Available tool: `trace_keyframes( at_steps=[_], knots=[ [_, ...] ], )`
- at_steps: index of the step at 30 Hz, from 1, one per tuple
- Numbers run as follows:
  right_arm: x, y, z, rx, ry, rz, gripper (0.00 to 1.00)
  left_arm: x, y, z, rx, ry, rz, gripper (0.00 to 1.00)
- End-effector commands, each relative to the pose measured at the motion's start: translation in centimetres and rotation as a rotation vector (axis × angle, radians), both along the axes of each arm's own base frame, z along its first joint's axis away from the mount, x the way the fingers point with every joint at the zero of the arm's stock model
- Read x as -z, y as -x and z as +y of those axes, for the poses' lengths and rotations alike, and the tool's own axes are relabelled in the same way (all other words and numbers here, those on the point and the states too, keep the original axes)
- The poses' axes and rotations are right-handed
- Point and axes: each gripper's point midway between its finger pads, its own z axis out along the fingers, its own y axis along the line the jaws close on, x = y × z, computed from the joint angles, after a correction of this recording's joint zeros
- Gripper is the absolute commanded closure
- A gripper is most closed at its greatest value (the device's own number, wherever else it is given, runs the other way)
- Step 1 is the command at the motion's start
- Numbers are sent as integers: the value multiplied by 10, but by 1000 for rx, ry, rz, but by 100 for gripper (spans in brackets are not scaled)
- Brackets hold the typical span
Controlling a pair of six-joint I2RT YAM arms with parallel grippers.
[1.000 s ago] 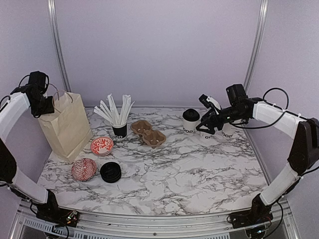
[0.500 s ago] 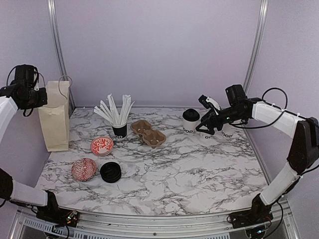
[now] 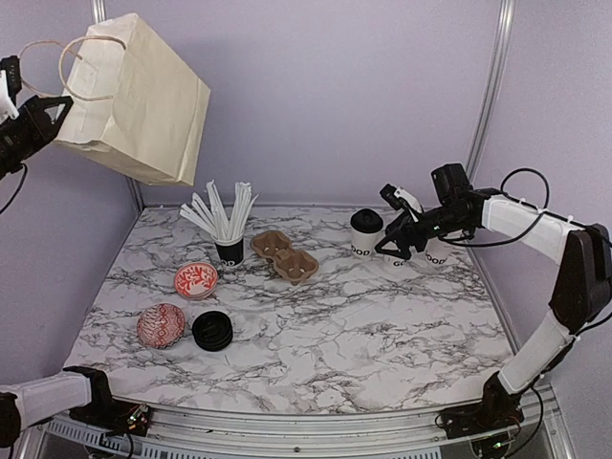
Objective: Pack the takeout coffee
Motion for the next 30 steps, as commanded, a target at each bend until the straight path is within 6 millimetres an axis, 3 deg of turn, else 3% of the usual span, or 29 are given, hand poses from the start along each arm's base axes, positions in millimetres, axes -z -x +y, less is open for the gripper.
trace_keyframes(
  at_steps=[1, 8, 12, 19, 25, 30],
  knots=[
    [-4, -2, 2, 5, 1, -5, 6, -30, 17, -60, 393, 129, -68, 100],
    [-32, -13, -14, 66, 10, -86, 7, -18, 20, -118, 664, 136, 4, 100],
    [-24, -11, 0, 30, 28, -74, 15, -6, 13, -120, 639, 108, 47, 100],
    [16, -20, 57, -63, 158, -47, 35, 38, -15, -99, 446, 51, 196, 100],
    [49, -38, 119, -124, 211, -31, 47, 67, -16, -95, 414, 23, 276, 100],
    [71, -58, 159, -132, 223, 5, 54, 76, -8, -97, 439, 17, 294, 100]
  ],
)
